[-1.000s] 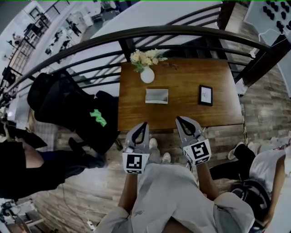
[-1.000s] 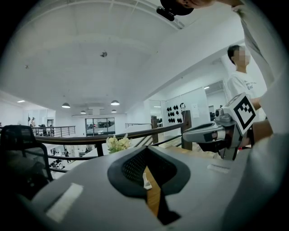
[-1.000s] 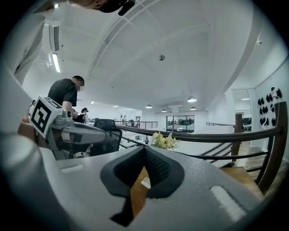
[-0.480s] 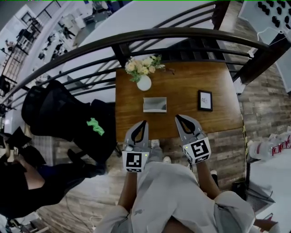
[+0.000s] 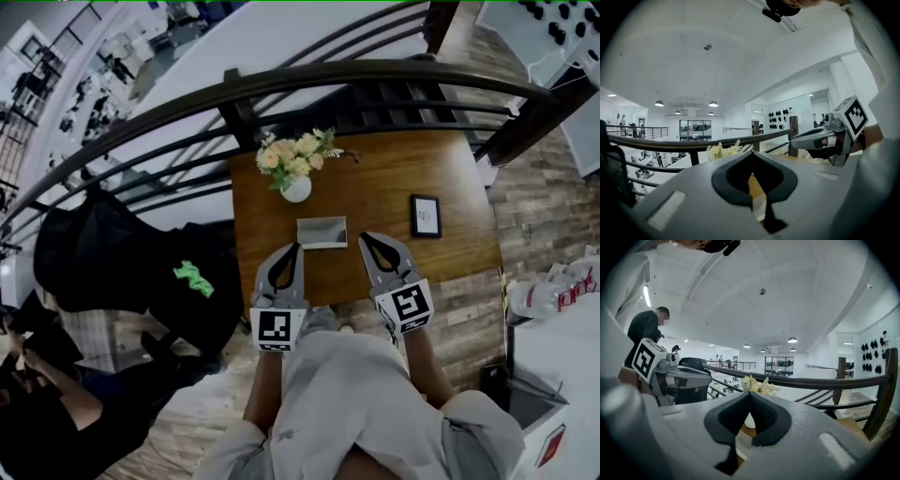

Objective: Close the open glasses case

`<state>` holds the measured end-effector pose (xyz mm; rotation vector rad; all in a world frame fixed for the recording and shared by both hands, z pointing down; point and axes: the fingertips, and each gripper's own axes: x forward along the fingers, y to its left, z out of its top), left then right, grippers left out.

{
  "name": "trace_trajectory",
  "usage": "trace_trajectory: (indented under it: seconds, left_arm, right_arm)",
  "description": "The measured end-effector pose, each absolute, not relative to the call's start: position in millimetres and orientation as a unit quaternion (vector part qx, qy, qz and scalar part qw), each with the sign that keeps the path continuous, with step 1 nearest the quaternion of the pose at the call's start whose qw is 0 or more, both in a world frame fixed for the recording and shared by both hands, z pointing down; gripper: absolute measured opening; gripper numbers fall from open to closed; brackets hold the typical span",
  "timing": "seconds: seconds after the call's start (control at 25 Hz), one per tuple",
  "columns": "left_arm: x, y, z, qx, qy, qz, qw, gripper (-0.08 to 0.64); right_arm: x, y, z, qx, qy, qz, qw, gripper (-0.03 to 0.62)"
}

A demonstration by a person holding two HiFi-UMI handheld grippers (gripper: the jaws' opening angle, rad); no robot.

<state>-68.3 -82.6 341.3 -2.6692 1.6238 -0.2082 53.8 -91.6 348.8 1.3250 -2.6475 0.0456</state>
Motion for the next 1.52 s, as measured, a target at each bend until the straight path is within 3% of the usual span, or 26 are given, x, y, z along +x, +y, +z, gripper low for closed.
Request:
trace_trajectory:
  seconds: [0.72, 1.52]
  left_arm:
    - [-80.4, -138.9, 406.0, -0.867, 0.489, -0.079, -0.062, 0.018]
    - [-52.2, -170.2, 487.4, -0.831, 0.528, -0.115, -0.131, 0.018]
  right_arm:
    - [37.4, -146.2, 393.7, 0.466, -0.872, 0.049, 0.142, 0.003]
    - [37.6, -200.0, 469.9, 0.363, -0.908, 0.099, 0.186, 0.003]
